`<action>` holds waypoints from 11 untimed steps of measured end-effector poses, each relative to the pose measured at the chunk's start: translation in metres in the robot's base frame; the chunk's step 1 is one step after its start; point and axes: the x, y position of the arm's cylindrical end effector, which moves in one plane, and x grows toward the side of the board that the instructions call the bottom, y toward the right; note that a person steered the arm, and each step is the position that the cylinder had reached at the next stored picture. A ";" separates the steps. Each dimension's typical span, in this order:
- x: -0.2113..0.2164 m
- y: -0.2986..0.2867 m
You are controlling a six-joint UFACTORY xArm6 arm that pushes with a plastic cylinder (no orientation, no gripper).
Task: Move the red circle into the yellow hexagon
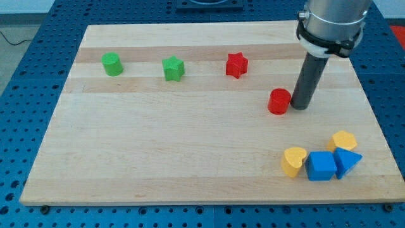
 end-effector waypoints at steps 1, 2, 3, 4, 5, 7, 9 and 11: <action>-0.038 -0.034; -0.043 -0.083; -0.006 -0.070; 0.025 -0.012; 0.013 -0.022; -0.007 0.018; 0.036 0.011; 0.059 -0.001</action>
